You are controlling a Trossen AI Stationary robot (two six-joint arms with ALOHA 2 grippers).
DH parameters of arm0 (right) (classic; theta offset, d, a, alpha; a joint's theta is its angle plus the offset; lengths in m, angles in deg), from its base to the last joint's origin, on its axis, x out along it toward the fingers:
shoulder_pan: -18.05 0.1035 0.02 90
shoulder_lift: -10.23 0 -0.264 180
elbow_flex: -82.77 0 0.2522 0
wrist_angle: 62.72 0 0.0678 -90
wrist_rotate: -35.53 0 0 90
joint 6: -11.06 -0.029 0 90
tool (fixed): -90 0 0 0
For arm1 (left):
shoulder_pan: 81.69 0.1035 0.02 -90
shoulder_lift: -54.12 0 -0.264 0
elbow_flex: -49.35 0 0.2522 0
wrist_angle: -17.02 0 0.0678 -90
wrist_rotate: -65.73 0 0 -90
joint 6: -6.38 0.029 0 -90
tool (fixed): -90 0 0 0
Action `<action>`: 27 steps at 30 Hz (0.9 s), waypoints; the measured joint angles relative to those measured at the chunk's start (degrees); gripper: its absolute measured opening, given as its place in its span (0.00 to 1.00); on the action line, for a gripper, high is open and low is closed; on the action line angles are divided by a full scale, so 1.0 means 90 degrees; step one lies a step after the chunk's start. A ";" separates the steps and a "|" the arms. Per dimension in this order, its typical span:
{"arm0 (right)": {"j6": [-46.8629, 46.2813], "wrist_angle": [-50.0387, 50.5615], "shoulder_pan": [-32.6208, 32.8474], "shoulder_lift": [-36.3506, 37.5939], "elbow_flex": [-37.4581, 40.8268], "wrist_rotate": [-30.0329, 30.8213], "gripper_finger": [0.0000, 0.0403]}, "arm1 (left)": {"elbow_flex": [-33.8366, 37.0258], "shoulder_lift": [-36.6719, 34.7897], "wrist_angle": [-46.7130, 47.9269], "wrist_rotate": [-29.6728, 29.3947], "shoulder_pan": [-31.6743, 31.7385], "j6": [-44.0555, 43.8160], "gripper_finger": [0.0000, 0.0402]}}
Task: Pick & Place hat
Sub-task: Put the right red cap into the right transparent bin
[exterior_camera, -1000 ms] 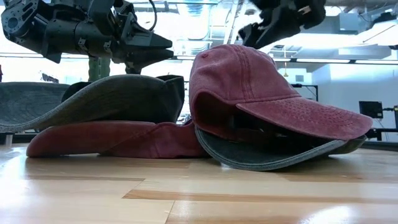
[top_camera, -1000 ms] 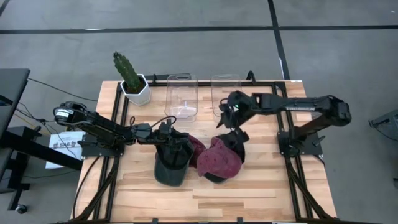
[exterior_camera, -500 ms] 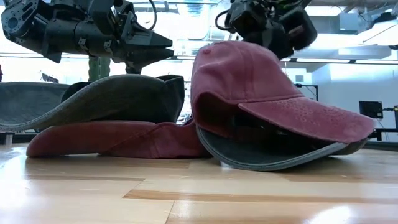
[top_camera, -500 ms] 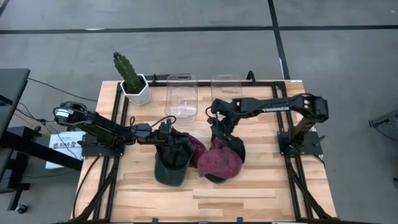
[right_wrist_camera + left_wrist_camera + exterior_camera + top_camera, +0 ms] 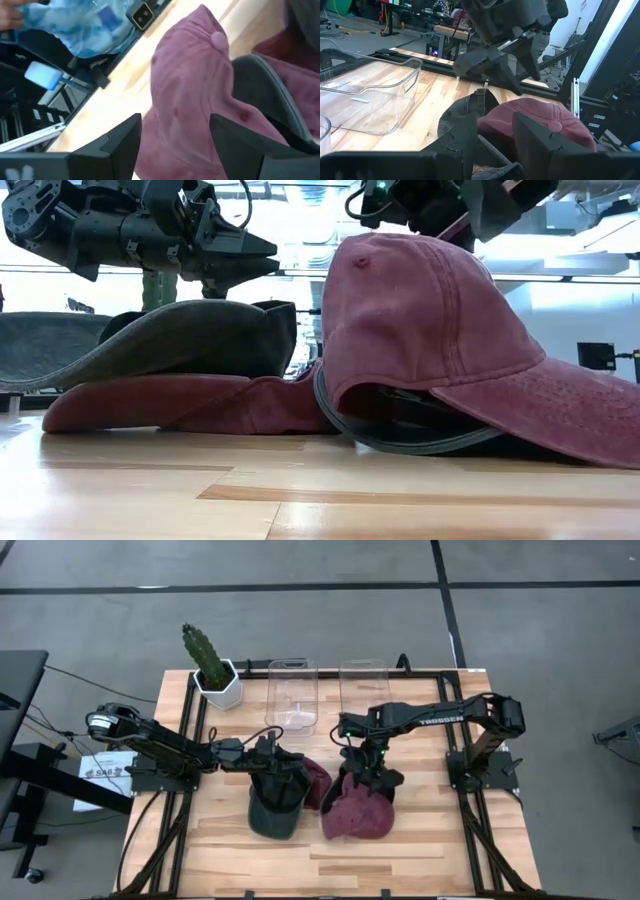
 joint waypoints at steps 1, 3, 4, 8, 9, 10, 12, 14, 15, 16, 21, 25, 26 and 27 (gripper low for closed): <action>-0.0061 0.0010 0.0026 -0.0003 -0.0001 -0.0008 0.56 | 0.0000 0.0000 -0.0001 0.0000 0.0000 0.0000 0.30; -0.0179 0.0014 0.0042 -0.0010 0.0001 -0.0001 0.56 | 0.0000 0.0000 0.0000 0.0000 0.0000 0.0000 0.30; -0.0213 -0.0045 0.0071 -0.0025 0.0001 0.0003 0.56 | 0.0000 0.0000 0.0001 0.0000 0.0000 0.0000 0.30; -0.0213 -0.0486 0.0105 -0.0073 0.0006 0.0151 0.56 | 0.0000 0.0000 -0.0001 0.0000 0.0000 0.0000 0.30; -0.0213 -0.0671 0.0107 -0.0070 0.0004 0.0206 0.56 | 0.0000 0.0000 -0.0001 0.0000 0.0000 0.0000 0.30; -0.0213 -0.0815 0.0109 -0.0070 0.0001 0.0257 0.56 | 0.0000 0.0000 0.0000 0.0000 0.0000 0.0001 0.30; -0.0213 -0.1038 0.0112 -0.0070 0.0004 0.0262 0.56 | 0.0000 0.0000 0.0000 0.0000 0.0000 0.0001 0.30; -0.0215 -0.1185 0.0130 -0.0070 0.0004 0.0233 0.56 | 0.0000 0.0000 -0.0001 0.0000 0.0000 0.0002 0.30; -0.0214 -0.1200 0.0156 -0.0070 0.0004 0.0230 0.56 | 0.0000 0.0000 0.0001 -0.0002 0.0000 0.0002 0.30; -0.0213 -0.1228 0.0197 -0.0070 0.0004 0.0230 0.56 | 0.0000 0.0000 0.0001 0.0000 0.0000 0.0002 0.30; -0.0219 -0.1407 0.0522 -0.0070 0.0004 0.0049 0.56 | 0.0000 0.0000 0.0001 0.0000 0.0000 0.0028 0.30; -0.0215 -0.1584 0.0765 -0.0152 0.0004 0.0076 0.56 | 0.0000 0.0000 0.0001 -0.0001 0.0000 0.0036 0.30; -0.0215 -0.1576 0.0801 -0.0173 0.0009 0.0107 0.56 | 0.0002 0.0000 0.0001 0.0000 0.0000 0.0039 0.30; -0.0211 -0.1571 0.0818 -0.0186 0.0011 0.0176 0.56 | 0.0002 0.0000 0.0001 -0.0002 0.0000 0.0041 0.30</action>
